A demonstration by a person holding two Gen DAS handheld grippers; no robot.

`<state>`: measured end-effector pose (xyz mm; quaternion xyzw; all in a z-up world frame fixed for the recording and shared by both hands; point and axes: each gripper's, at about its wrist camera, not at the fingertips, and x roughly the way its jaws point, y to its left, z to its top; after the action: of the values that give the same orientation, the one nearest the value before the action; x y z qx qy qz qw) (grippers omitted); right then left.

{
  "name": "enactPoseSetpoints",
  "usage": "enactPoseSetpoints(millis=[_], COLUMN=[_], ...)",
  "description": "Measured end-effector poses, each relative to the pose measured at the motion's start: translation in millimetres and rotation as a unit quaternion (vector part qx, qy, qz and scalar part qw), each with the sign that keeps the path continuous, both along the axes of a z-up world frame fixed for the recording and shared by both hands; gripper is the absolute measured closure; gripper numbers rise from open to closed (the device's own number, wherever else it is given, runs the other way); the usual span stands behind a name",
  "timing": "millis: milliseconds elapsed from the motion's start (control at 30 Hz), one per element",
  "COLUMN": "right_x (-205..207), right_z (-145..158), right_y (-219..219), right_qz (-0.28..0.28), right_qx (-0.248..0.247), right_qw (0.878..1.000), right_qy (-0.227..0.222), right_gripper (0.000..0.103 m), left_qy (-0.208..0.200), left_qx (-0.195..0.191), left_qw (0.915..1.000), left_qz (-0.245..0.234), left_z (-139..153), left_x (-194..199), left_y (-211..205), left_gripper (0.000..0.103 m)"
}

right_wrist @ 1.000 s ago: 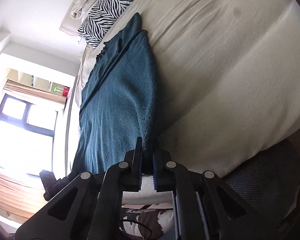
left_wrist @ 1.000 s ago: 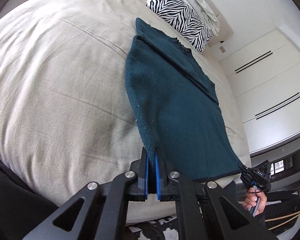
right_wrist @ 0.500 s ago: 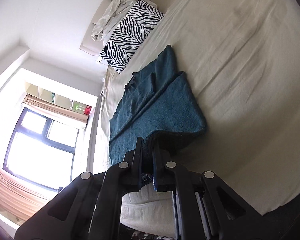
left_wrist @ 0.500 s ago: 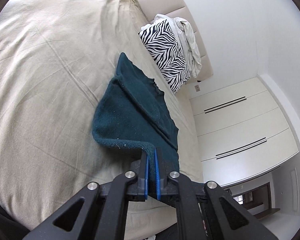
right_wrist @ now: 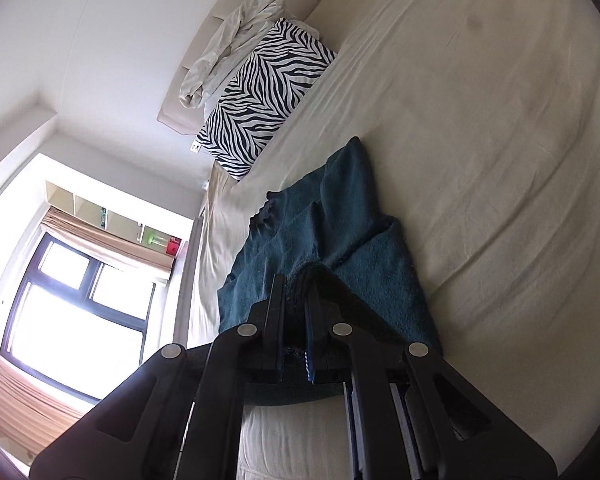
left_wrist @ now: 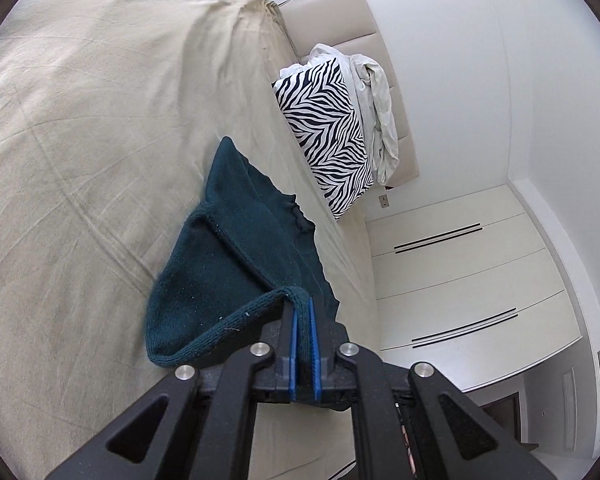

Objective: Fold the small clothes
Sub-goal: 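Lift the hem with both grippers and fold it toward the collar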

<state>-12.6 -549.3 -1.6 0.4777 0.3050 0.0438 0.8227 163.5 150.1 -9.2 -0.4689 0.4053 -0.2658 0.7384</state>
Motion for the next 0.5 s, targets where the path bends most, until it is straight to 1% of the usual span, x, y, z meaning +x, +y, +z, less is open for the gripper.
enactPoseSetpoints(millis=[233,400,500], right_x=[52.7,97.1,122.2], right_z=[-0.7,-5.1,-11.9], right_y=[-10.6,-14.4,-19.9], right_qz=[-0.007,-0.008,-0.013], right_qx=[-0.015,-0.04,-0.044], right_qw=[1.0,0.999,0.999], right_qy=[-0.003,0.006,0.013], right_gripper=[0.097,0.097,0.097], left_qy=[0.003,0.004,0.006], left_qx=[0.002,0.004,0.016], left_qw=[1.0,0.9999,0.9998], left_qz=[0.005,0.012,0.013], left_z=[0.3,0.2,-3.4], left_x=[49.0,90.0,115.4], left_y=[-12.6,-23.8,-31.0], left_gripper=[0.096,0.096,0.096])
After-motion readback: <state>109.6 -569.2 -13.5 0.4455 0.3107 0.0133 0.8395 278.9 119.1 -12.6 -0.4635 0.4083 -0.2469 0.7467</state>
